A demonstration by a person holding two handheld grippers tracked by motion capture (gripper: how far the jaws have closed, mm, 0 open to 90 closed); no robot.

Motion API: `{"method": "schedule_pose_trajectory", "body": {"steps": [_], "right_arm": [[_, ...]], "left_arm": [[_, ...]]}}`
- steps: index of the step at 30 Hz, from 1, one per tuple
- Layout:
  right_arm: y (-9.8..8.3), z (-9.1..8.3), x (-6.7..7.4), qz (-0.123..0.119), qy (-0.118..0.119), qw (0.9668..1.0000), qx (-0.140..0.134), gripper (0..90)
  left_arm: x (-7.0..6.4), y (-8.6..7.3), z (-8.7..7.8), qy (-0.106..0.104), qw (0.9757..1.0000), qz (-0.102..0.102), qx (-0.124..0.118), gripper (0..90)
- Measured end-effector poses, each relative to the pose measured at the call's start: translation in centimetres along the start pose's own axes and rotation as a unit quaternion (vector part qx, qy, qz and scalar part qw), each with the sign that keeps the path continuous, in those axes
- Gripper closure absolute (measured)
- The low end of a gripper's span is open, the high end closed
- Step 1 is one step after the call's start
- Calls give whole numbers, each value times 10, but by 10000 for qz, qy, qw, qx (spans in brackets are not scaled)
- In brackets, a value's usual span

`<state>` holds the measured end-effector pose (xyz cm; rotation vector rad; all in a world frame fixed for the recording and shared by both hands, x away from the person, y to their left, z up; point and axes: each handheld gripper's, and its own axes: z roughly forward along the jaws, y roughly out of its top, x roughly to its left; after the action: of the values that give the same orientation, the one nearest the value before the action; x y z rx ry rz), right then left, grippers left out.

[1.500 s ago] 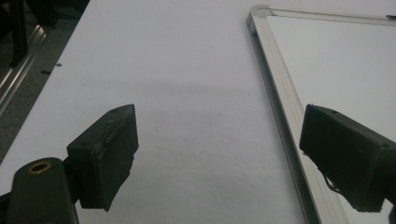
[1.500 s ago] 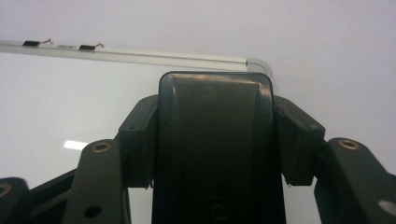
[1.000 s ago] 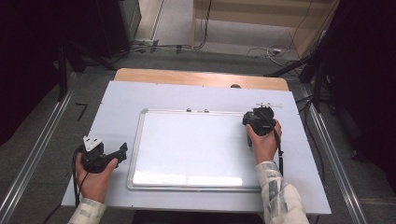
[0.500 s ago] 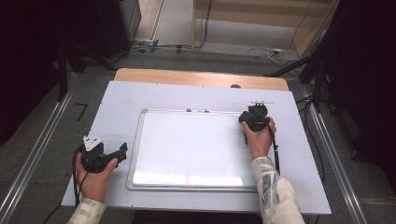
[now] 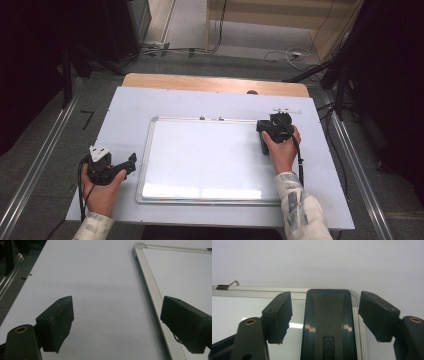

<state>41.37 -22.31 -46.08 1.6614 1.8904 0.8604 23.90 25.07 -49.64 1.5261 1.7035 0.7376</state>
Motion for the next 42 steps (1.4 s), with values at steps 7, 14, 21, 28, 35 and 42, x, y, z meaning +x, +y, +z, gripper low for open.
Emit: {"method": "schedule_pose_trajectory", "body": {"steps": [7, 14, 21, 28, 35, 42], "right_arm": [[-13, -23, -5, -107, 537, 9983, -176, 168], [-29, -45, -16, -171, 1014, 9943, -297, 147], [-46, -61, -29, -228, 1035, 9936, -377, 140], [-56, -72, -50, -286, 781, 9955, -458, 140], [-67, -80, -62, -234, 703, 9963, -426, 140], [-77, -89, -73, -258, 591, 9970, -435, 140]], "left_arm": [[0, 0, 0, 8, 10000, -5, 3, 123], [-2, -1, 1, 19, 10000, 41, 35, 123], [-1, -1, 2, 46, 10000, 42, 51, 123], [-2, -1, 2, 51, 10000, 46, 53, 123], [-3, -1, 1, 38, 10000, 37, 37, 123], [-2, -1, 1, 39, 10000, 37, 44, 123]]}}
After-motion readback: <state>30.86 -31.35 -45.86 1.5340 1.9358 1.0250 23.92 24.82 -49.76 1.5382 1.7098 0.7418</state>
